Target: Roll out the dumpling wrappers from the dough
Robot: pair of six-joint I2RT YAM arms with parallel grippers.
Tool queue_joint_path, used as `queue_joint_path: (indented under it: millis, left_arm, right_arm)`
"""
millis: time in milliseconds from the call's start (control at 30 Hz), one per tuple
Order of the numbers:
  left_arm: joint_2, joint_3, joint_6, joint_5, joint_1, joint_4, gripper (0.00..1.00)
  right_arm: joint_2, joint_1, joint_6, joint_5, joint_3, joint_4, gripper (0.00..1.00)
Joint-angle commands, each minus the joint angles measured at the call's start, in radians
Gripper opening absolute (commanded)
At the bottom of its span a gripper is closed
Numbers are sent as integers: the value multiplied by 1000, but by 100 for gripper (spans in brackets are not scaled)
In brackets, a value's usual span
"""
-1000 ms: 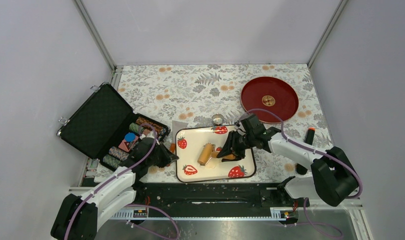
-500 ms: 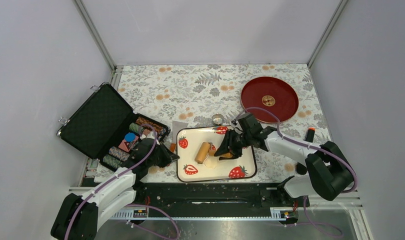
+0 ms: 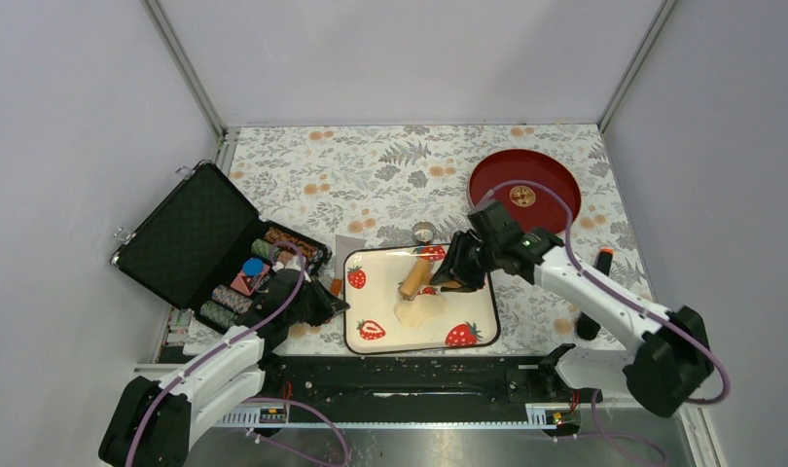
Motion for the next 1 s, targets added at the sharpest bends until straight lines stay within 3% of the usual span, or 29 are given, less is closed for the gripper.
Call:
queue_joint_path:
  millis: [0,267,533,967]
  left_arm:
    - [0,-20,-7,-28,6,-18,0]
    - [1,-21,-5,-27,6,-15,0]
    - [-4,-23,-6,-29,6,-16,0]
    - [5,-20,-4,-28,6,-14,0]
  right_arm:
    - [-130,7,107,57,-66,-50,0]
    - [-268,21,270,119,-202,-53,0]
    - [-180,100,280,144,-158,-24,0]
    - [-221,148,336,139,-131,-12,0]
